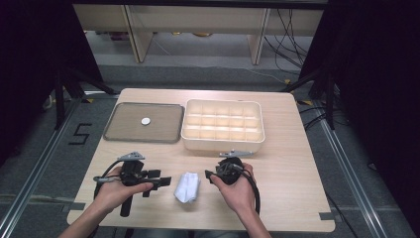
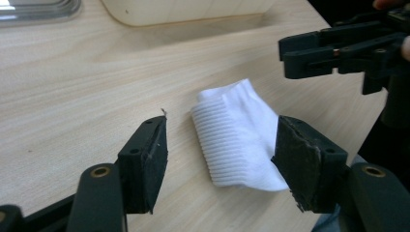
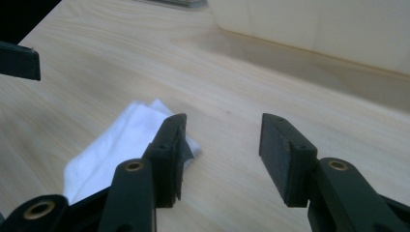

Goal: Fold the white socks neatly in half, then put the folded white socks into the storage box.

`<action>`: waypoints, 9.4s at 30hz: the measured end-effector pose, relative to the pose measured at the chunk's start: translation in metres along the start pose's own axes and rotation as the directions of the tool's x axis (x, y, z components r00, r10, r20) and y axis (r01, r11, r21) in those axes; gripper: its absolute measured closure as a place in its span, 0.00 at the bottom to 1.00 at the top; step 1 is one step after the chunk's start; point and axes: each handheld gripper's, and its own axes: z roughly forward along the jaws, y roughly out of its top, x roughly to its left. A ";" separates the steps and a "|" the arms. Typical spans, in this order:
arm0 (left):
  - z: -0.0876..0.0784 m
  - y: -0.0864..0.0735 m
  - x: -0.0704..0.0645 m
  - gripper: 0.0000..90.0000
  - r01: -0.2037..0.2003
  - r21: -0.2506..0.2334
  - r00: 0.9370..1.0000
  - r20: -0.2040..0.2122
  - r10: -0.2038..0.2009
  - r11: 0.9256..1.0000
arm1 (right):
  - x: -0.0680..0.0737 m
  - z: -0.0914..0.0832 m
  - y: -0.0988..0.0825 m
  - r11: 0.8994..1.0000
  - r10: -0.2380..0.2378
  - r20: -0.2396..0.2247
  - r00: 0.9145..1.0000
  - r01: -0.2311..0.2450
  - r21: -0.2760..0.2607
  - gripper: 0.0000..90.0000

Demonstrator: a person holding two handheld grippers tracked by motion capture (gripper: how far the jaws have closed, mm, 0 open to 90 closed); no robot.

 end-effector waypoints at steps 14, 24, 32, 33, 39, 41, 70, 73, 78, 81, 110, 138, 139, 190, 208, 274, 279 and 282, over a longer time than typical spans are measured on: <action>0.031 0.005 0.001 0.41 0.068 0.048 0.997 0.035 -0.070 0.997 | 0.009 -0.001 -0.019 0.990 -0.016 -0.030 0.999 0.020 0.142 0.96; 0.037 0.005 0.003 0.40 0.071 0.085 0.997 0.022 -0.073 0.994 | 0.014 0.014 -0.022 0.974 -0.044 -0.039 0.998 0.052 0.222 1.00; 0.040 0.003 0.000 0.40 0.088 0.093 0.995 0.029 -0.091 0.992 | 0.019 0.019 -0.021 0.970 -0.046 -0.033 0.998 0.052 0.238 1.00; 0.040 0.003 0.000 0.40 0.088 0.093 0.995 0.029 -0.091 0.992 | 0.019 0.019 -0.021 0.970 -0.046 -0.033 0.998 0.052 0.238 1.00; 0.043 0.004 0.002 0.40 0.096 0.104 0.994 0.034 -0.100 0.990 | 0.022 0.023 -0.017 0.969 -0.055 -0.041 0.998 0.064 0.240 1.00; 0.043 0.005 0.004 0.40 0.103 0.114 0.994 0.034 -0.107 0.988 | 0.023 0.023 -0.016 0.968 -0.054 -0.033 0.998 0.061 0.244 1.00; 0.076 0.002 0.002 0.48 0.111 0.251 0.991 0.048 -0.127 0.962 | 0.033 0.048 -0.015 0.953 -0.130 -0.034 0.991 0.134 0.272 1.00; 0.075 0.003 0.006 0.52 0.077 0.285 0.993 0.065 -0.099 0.956 | 0.034 0.048 -0.015 0.954 -0.122 -0.026 0.992 0.124 0.273 1.00; 0.077 0.003 0.004 0.63 0.102 0.256 0.988 0.085 -0.127 0.961 | 0.036 0.048 -0.015 0.954 -0.123 -0.025 0.992 0.125 0.274 1.00; 0.076 0.003 0.004 0.72 0.085 0.253 0.989 0.094 -0.112 0.964 | 0.036 0.047 -0.016 0.956 -0.113 -0.026 0.993 0.116 0.268 1.00; 0.054 0.011 -0.004 0.80 -0.067 0.045 0.989 0.134 0.060 0.997 | 0.017 0.013 -0.011 0.984 -0.131 0.004 0.991 0.129 0.123 0.91; 0.040 0.037 -0.002 0.80 -0.139 -0.156 0.987 0.064 0.150 0.978 | -0.019 -0.014 -0.030 0.988 -0.157 0.065 0.985 0.157 0.003 0.83; 0.040 0.037 -0.002 0.80 -0.139 -0.156 0.987 0.064 0.150 0.978 | -0.019 -0.014 -0.030 0.988 -0.157 0.065 0.985 0.157 0.003 0.83; 0.053 0.119 0.020 0.79 -0.252 -0.293 0.966 -0.129 0.222 0.922 | -0.042 -0.025 -0.049 0.987 -0.113 0.092 0.989 0.122 -0.107 0.75; 0.086 0.136 0.027 0.79 -0.299 -0.228 0.948 -0.185 0.260 0.927 | -0.044 -0.026 -0.050 0.986 -0.101 0.078 0.992 0.110 -0.123 0.75; 0.128 0.146 0.027 0.78 -0.351 0.111 0.879 -0.302 0.368 0.930 | -0.045 -0.028 -0.049 0.986 -0.103 0.095 0.990 0.115 -0.124 0.74; 0.129 0.148 0.027 0.78 -0.340 0.120 0.884 -0.299 0.360 0.933 | -0.045 -0.028 -0.049 0.986 -0.104 0.096 0.990 0.116 -0.122 0.74; 0.131 0.148 0.027 0.78 -0.336 0.123 0.884 -0.302 0.358 0.934 | -0.045 -0.028 -0.049 0.986 -0.104 0.094 0.990 0.115 -0.122 0.74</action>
